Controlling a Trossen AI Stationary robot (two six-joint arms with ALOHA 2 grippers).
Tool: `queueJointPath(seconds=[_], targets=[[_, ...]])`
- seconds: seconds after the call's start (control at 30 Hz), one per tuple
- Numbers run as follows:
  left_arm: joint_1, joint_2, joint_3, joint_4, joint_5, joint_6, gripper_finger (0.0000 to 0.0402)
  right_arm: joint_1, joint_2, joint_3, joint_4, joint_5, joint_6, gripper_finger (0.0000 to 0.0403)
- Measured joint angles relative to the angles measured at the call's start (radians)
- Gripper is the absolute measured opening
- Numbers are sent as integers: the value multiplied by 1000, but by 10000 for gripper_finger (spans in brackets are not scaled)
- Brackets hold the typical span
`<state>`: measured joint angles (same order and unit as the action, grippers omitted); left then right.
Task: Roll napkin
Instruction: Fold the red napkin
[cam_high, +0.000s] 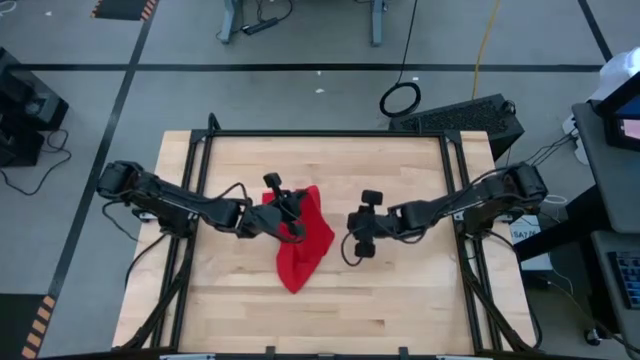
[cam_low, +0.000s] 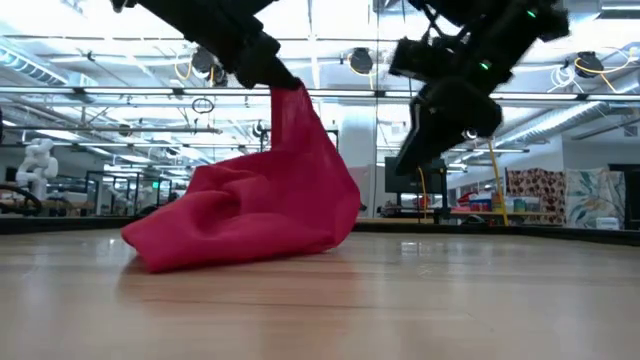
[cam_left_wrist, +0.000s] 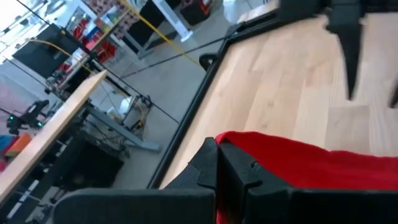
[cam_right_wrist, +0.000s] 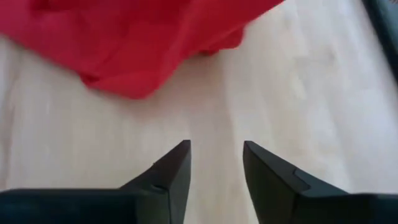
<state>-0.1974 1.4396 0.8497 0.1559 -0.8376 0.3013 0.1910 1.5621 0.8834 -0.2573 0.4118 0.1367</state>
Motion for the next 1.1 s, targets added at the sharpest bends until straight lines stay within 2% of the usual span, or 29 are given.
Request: queueJointPath(seconds=[0.23,0.33,0.53,0.7,0.8,0.9,1.0,1.1], targets=[[0,-18,0,145,31,149,3,19,41,-208,619,0,52,154],[5,-41,-2,162,43,188,2,21,79,-228,753,-10,96,162],[19,-91,1,182,89,177,2,21,227,-226,930,-175,103,196],[21,-102,0,184,94,153,2,43,346,-225,1146,-233,113,209],[22,-104,0,229,94,154,2,55,370,-213,1199,-239,105,204],[36,-115,0,332,95,181,2,54,370,-178,1196,-314,81,183],[54,-128,0,374,101,207,2,54,357,-151,1148,-380,55,146],[78,-142,0,376,104,210,2,54,334,-137,1054,-372,36,98]])
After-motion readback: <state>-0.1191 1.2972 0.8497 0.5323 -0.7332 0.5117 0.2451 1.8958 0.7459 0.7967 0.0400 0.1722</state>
